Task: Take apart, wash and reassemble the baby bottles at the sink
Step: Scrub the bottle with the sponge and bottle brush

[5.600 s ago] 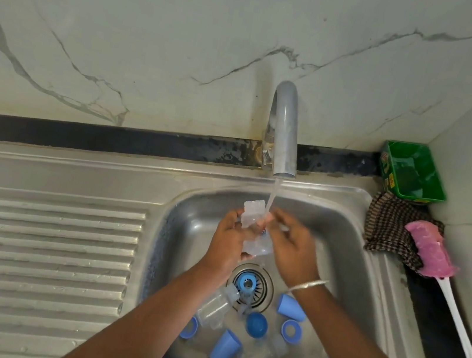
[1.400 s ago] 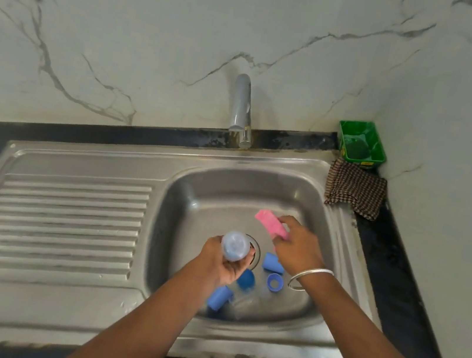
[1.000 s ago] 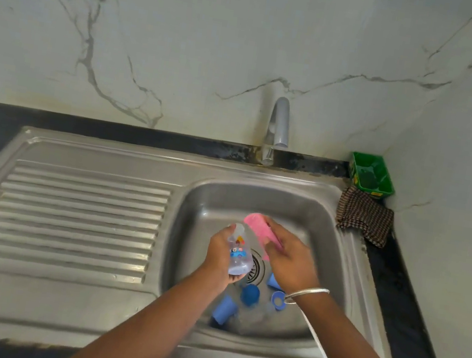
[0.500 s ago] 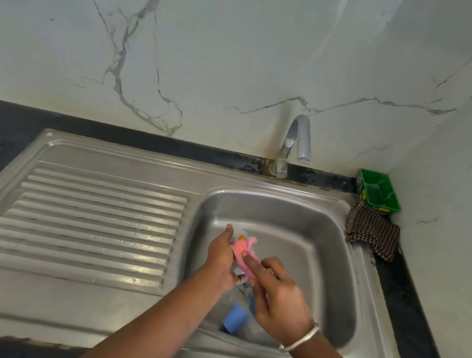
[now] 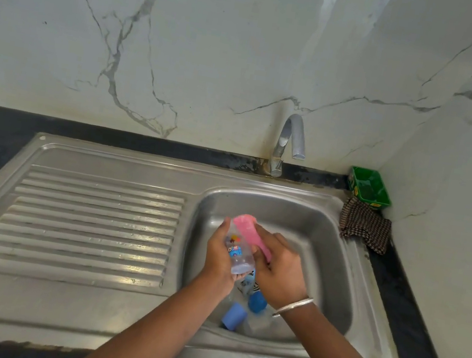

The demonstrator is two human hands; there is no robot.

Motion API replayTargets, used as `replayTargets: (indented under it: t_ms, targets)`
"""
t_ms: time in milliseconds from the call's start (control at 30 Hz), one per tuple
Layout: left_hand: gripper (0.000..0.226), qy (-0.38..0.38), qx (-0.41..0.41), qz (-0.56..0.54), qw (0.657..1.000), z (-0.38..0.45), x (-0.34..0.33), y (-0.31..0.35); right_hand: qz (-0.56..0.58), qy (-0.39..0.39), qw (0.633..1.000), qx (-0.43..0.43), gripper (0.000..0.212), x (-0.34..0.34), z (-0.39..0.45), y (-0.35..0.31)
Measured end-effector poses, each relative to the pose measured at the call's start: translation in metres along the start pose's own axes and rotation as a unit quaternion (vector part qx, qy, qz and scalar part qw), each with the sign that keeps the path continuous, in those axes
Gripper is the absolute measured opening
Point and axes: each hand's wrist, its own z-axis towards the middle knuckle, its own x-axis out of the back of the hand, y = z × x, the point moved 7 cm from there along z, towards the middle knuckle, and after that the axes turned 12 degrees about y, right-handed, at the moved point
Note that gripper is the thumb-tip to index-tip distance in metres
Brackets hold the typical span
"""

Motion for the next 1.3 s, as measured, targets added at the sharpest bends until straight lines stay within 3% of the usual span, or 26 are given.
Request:
replayTargets:
  t_ms: [200, 433, 567, 733, 933, 1167, 1300]
  targets:
    - [0.038, 0.028, -0.038, 0.001, 0.999, 0.000, 0.012, 0.017, 0.054, -0.009, 0.998, -0.016, 0.042, 0.008, -0.030, -0.007]
    - [0.038, 0.054, 0.000, 0.080, 0.995, -0.002, 0.022, -0.008, -0.015, 0.004, 0.996, -0.085, 0.048, 0.006, -0.014, 0.012]
    - [0.046, 0.048, 0.041, 0.078, 0.995, -0.008, 0.018, -0.015, 0.009, -0.020, 0.998, -0.055, 0.048, -0.002, -0.007, -0.002]
    - [0.040, -0.001, -0.002, 0.083, 0.997, -0.004, 0.014, -0.003, 0.003, -0.020, 0.991, -0.136, 0.039, 0.004, -0.007, 0.012]
    - [0.024, -0.034, -0.027, 0.035, 0.998, -0.004, 0.010, 0.010, 0.050, -0.014, 0.989, -0.136, 0.036, 0.018, -0.031, 0.004]
    - [0.046, -0.005, -0.015, 0.076, 0.997, -0.009, 0.016, -0.014, 0.023, -0.009, 0.986, -0.164, 0.041, 0.016, -0.018, 0.015]
    - [0.056, 0.004, 0.011, 0.067, 0.998, -0.013, 0.013, -0.019, 0.024, -0.019, 0.992, -0.123, 0.046, 0.013, -0.007, 0.003]
